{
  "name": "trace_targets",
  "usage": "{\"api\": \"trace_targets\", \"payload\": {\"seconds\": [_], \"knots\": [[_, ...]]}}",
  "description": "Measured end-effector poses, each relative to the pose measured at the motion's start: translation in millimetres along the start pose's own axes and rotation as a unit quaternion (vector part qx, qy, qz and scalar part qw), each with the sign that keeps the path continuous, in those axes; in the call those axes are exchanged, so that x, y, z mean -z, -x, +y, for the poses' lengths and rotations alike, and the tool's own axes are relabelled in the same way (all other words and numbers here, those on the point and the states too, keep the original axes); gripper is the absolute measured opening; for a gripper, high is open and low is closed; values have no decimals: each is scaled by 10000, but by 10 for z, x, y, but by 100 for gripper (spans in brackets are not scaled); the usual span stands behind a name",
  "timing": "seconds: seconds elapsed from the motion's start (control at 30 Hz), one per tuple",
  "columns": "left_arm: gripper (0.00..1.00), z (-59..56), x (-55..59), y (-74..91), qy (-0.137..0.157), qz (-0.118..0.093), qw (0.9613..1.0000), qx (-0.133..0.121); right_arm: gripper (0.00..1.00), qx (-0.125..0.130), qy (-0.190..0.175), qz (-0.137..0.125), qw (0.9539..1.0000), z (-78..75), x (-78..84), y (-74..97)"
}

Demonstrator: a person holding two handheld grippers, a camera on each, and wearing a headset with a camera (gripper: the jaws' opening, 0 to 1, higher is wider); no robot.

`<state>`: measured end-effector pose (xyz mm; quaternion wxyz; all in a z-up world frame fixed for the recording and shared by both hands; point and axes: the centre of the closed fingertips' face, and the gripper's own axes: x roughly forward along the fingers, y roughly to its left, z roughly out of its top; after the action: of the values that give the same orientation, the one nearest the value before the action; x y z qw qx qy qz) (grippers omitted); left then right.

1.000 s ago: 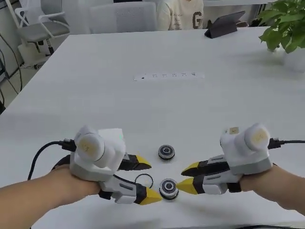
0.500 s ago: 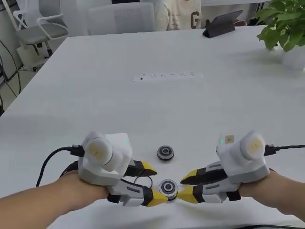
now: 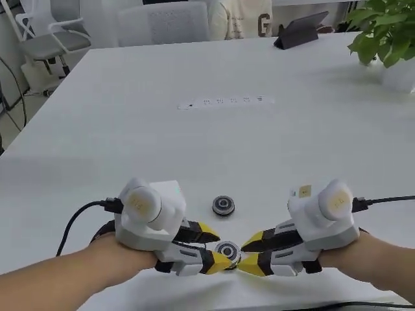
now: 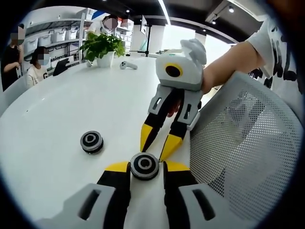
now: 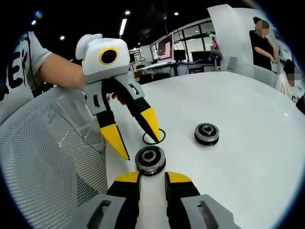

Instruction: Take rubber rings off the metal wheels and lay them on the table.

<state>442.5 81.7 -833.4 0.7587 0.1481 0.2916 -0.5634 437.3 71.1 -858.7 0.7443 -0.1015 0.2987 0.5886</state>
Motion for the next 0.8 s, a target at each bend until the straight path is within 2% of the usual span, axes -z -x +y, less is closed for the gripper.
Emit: {"api": "trace_targets", "payload": {"seconds": [0.27, 0.53, 0.57, 0.6, 0.8], "knots": [[14, -21, 48, -49, -146, 130, 9998, -15, 17, -10, 7, 3, 10000, 6, -6, -12], [8, 16, 53, -69, -359, 146, 9991, -193, 16, -33, 54, -1, 10000, 12, -10, -36], [8, 14, 54, -76, -459, 158, 9986, -221, 16, -32, 56, 0, 10000, 13, -10, -37], [8, 20, 53, -76, -713, 188, 9969, -275, 16, -44, 75, 4, 10000, 18, -11, -41], [7, 22, 44, -79, -634, 140, 9975, -293, 13, 12, 291, 73, 9995, 6, -1, -38]]}}
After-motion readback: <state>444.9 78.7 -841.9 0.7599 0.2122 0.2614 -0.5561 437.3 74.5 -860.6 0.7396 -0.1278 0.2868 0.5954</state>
